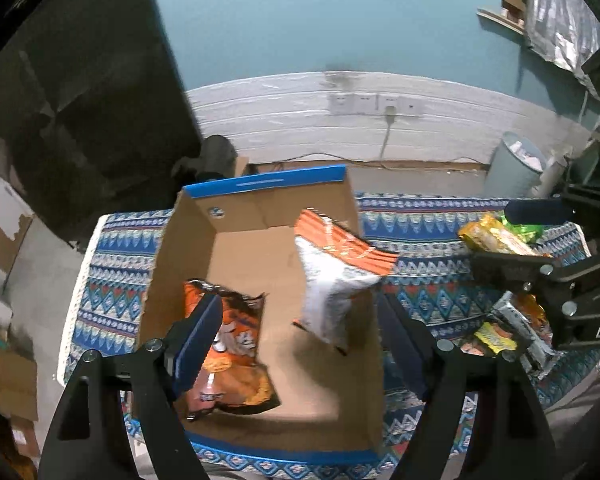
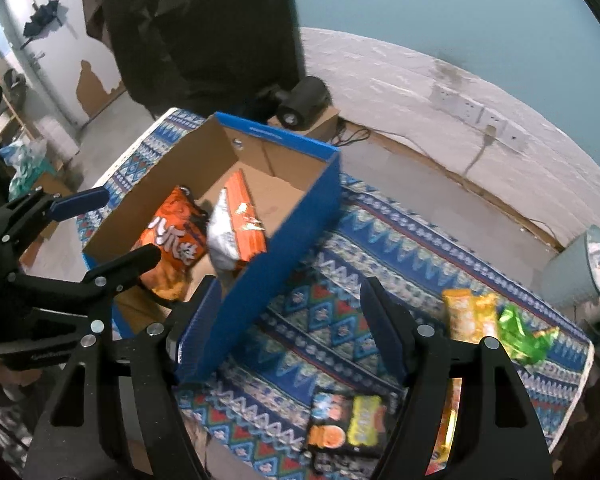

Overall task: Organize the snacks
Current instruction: 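Withdraw both tools from the box back toward the snack pile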

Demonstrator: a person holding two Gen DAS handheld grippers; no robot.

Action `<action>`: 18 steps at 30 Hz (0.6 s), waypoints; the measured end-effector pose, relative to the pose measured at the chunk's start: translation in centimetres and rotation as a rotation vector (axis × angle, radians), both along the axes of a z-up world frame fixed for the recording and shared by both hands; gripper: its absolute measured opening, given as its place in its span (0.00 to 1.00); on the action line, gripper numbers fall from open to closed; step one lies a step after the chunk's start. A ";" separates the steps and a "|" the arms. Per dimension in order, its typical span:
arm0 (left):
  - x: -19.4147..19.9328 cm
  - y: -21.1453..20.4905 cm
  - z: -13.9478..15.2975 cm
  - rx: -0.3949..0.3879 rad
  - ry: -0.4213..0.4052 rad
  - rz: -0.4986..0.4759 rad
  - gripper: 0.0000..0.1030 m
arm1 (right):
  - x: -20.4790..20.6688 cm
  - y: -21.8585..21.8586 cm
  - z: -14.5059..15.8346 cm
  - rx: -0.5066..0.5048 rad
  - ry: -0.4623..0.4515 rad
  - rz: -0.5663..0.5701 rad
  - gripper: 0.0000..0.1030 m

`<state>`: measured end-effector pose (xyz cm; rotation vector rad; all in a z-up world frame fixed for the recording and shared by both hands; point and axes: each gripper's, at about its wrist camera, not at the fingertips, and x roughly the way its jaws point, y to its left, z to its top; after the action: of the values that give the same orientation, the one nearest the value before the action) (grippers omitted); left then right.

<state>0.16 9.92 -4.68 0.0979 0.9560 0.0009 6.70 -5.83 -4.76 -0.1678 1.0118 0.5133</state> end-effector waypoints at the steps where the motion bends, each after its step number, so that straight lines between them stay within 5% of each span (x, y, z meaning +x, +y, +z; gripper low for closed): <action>1: 0.1 -0.4 0.0 -0.007 0.003 -0.013 0.78 | -0.1 -0.6 0.1 0.000 -0.003 -0.007 0.71; 18: 0.4 -9.0 -0.1 -0.032 0.015 -0.248 0.79 | -0.7 -11.5 0.0 -0.018 -0.038 -0.184 0.72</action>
<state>0.61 0.87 -4.76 0.1868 0.9538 -0.2435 6.02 -17.32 -4.77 -0.0992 0.9843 0.3323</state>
